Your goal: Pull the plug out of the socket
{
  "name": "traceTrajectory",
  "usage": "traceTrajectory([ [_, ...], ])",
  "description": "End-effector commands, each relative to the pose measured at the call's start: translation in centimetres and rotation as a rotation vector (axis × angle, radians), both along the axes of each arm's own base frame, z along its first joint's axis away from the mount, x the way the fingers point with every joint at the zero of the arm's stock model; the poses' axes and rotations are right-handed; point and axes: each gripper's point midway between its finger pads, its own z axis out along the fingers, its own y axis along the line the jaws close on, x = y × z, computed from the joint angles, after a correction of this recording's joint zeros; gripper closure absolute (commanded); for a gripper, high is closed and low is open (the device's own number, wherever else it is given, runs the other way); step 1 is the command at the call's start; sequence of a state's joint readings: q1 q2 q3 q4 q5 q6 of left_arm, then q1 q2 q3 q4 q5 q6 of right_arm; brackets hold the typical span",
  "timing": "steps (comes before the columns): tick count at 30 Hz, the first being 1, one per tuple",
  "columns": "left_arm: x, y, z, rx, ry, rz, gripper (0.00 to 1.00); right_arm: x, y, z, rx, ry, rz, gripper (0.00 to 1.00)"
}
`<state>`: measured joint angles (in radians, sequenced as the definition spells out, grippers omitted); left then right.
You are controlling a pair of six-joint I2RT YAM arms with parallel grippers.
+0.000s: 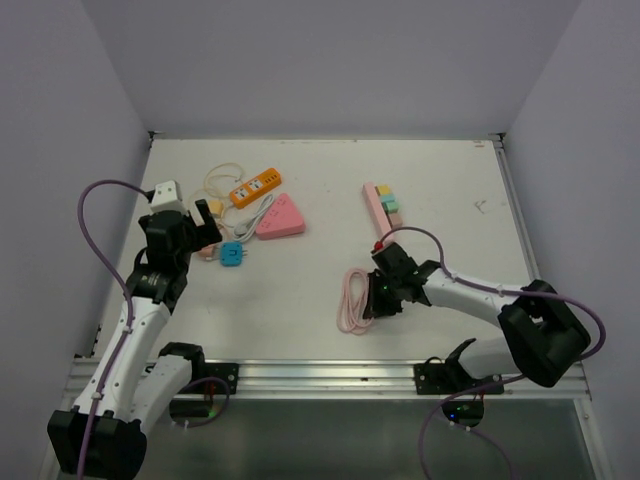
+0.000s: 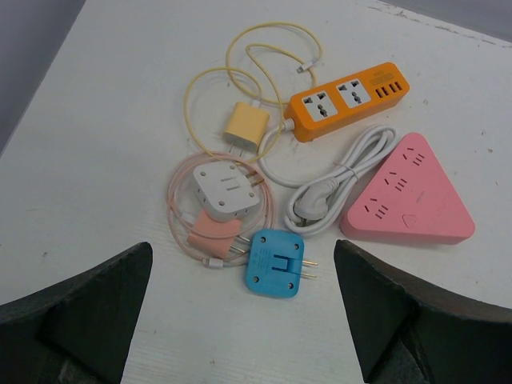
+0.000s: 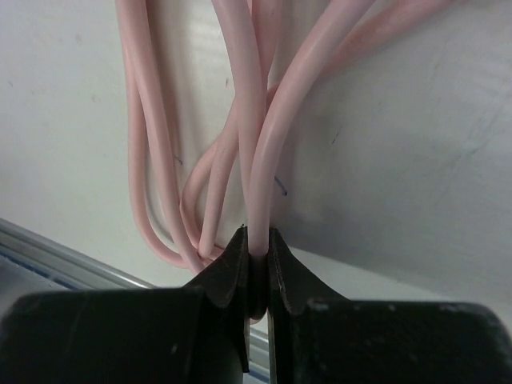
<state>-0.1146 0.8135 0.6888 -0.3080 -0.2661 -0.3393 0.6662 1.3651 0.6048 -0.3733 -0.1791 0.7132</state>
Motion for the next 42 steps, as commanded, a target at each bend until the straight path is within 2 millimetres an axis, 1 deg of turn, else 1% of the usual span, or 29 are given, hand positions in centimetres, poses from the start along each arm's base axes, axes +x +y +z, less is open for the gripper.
traceTrajectory([
  [1, 0.7, -0.4, 0.8, -0.015, -0.037, -0.011, 0.01, -5.1, -0.4, -0.2, -0.033, 0.144, 0.104, 0.94],
  [3, 0.7, -0.5, 0.8, -0.015, -0.037, -0.015, 0.0, -5.5, 0.4, 0.0, -0.025, 0.149, 0.139, 0.94],
  [4, 0.7, -0.6, 0.6, -0.018, -0.032, -0.02, 0.0, -5.9, 1.4, 0.6, -0.006, 0.15, 0.181, 0.94],
  [6, 0.8, -0.7, 0.4, -0.019, -0.023, -0.024, 0.0, -6.6, 2.4, 0.8, 0.002, 0.16, 0.228, 0.94],
  [7, 0.8, -0.8, 0.3, -0.021, -0.021, -0.028, 0.0, -7.5, 3.3, 0.8, 0.003, 0.173, 0.276, 0.93],
  [9, 0.8, -0.8, -0.1, -0.021, -0.01, -0.032, 0.0, -8.2, 4.3, 0.7, 0.008, 0.181, 0.31, 0.86],
  [10, 0.8, -0.9, -0.1, -0.023, -0.009, -0.033, 0.0, -8.8, 4.9, 0.8, 0.017, 0.183, 0.338, 0.77],
  [12, 0.9, -0.9, -0.4, -0.022, -0.001, -0.036, 0.0, -8.9, 5.8, 1.1, 0.04, 0.168, 0.352, 0.7],
  [13, 0.9, -1.0, -0.5, -0.025, 0.002, -0.04, 0.0, -8.8, 6.3, 1.5, 0.054, 0.155, 0.353, 0.68],
  [14, 1.0, -1.1, -0.7, -0.026, 0.01, -0.042, 0.0, -8.4, 6.6, 2.1, 0.066, 0.126, 0.347, 0.6],
  [15, 1.0, -1.2, -1.0, -0.03, 0.019, -0.045, 0.0, -7.9, 6.7, 2.6, 0.073, 0.101, 0.341, 0.55],
  [16, 1.0, -1.3, -1.1, -0.036, 0.023, -0.049, 0.0, -7.3, 7.2, 3.5, 0.085, 0.067, 0.341, 0.47],
  [18, 1.2, -1.8, -1.6, -0.058, 0.044, -0.066, 0.0, -6.3, 7.1, 5.1, 0.075, 0.004, 0.33, 0.38],
  [19, 1.2, -2.6, -1.5, -0.08, 0.048, -0.097, 0.0, -5.7, 7.6, 6.3, 0.089, -0.029, 0.331, 0.31],
  [21, 1.2, -3.1, -2.3, -0.112, 0.091, -0.106, 0.0, -4.6, 7.4, 7.9, 0.076, -0.098, 0.323, 0.25],
  [22, 1.3, -3.6, -2.2, -0.131, 0.102, -0.122, 0.01, -3.8, 7.7, 9.2, 0.083, -0.139, 0.314, 0.22],
  [23, 1.3, -3.9, -2.6, -0.15, 0.126, -0.123, 0.0, -3.5, 7.3, 9.6, 0.061, -0.156, 0.31, 0.2],
  [25, 1.1, -4.7, -2.9, -0.187, 0.159, -0.149, 0.0, -1.7, 6.6, 10.9, 0.02, -0.241, 0.283, 0.18],
  [27, 0.9, -5.4, -3.2, -0.229, 0.184, -0.159, 0.0, -0.7, 5.4, 11.3, -0.019, -0.278, 0.256, 0.18],
  [28, 0.8, -5.8, -3.1, -0.242, 0.187, -0.167, 0.0, 0.4, 4.3, 11.1, -0.046, -0.294, 0.217, 0.18],
  [30, 0.6, -7.0, -3.0, -0.281, 0.2, -0.19, 0.0, 1.6, 3.3, 11.0, -0.039, -0.308, 0.181, 0.18],
  [31, 0.5, -7.9, -2.7, -0.282, 0.198, -0.21, 0.01, 2.4, 1.7, 10.5, -0.035, -0.298, 0.129, 0.18],
  [33, 0.3, -9.2, -2.9, -0.308, 0.22, -0.222, 0.0, 4.1, 0.5, 10.3, -0.016, -0.329, 0.068, 0.19],
  [34, 0.2, -10.3, -2.8, -0.308, 0.222, -0.243, 0.0, 5.3, -1.3, 9.7, -0.032, -0.343, 0.014, 0.2],
  [36, 0.1, -11.1, -3.0, -0.326, 0.236, -0.229, 0.01, 6.6, -1.6, 9.7, 0.008, -0.37, 0.012, 0.22],
  [37, 0.0, -11.9, -3.0, -0.326, 0.237, -0.241, 0.0, 7.5, -2.5, 9.2, 0.003, -0.365, -0.016, 0.25],
  [39, 0.0, -12.8, -3.2, -0.348, 0.246, -0.234, 0.01, 8.6, -2.7, 8.9, 0.015, -0.378, -0.018, 0.28],
  [40, -0.3, -14.5, -3.6, -0.36, 0.262, -0.253, 0.0, 9.9, -2.8, 8.3, 0.026, -0.377, -0.027, 0.28],
  [42, -0.3, -15.1, -3.7, -0.373, 0.266, -0.255, 0.0, 10.5, -2.3, 7.8, 0.036, -0.374, -0.015, 0.28],
])
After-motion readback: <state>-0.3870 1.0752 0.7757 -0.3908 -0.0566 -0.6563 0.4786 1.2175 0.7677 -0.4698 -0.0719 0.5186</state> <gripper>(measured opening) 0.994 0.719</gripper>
